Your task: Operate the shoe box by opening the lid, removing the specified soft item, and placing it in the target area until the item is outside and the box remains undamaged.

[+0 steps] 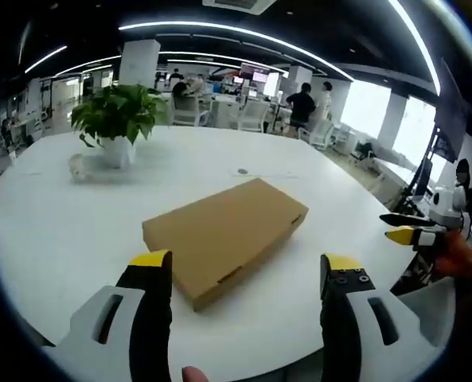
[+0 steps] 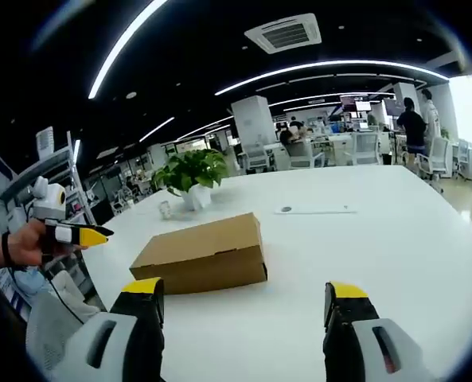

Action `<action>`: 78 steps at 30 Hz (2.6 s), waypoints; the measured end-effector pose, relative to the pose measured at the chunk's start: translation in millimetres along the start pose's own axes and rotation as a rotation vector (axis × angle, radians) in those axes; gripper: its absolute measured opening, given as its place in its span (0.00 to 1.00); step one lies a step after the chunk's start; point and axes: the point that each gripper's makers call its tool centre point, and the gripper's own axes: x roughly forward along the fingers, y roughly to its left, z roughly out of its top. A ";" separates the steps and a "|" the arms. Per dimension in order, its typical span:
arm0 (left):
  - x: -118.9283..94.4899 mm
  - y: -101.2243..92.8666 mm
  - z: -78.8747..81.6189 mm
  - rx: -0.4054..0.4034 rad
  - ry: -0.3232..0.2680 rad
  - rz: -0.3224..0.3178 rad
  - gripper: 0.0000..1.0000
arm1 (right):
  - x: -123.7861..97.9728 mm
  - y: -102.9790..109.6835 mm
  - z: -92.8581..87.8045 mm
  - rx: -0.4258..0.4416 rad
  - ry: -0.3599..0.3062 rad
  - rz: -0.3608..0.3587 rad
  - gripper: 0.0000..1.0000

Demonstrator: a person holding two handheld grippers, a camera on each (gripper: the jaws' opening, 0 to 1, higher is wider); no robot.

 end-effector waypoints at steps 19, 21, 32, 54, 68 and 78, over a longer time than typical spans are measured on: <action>-1.8 2.4 -4.8 0.008 0.016 0.003 0.75 | -3.5 -3.7 -1.0 0.008 -0.006 -0.005 0.81; -2.6 2.2 -5.0 0.006 0.015 0.002 0.75 | -3.7 -3.9 -0.5 0.009 -0.006 -0.006 0.81; -2.9 2.4 -4.8 0.012 0.016 0.002 0.75 | -4.9 -3.2 1.8 0.007 -0.013 -0.006 0.81; -2.4 -2.6 -8.3 0.025 0.029 -0.009 0.75 | -8.1 -4.0 4.9 0.018 -0.025 -0.009 0.81; -2.0 4.8 -16.5 0.009 0.044 0.011 0.74 | 1.3 0.3 0.6 0.019 -0.008 0.014 0.80; -1.2 18.2 -22.7 0.000 0.050 0.033 0.73 | 17.2 9.6 -1.1 0.023 0.012 0.056 0.80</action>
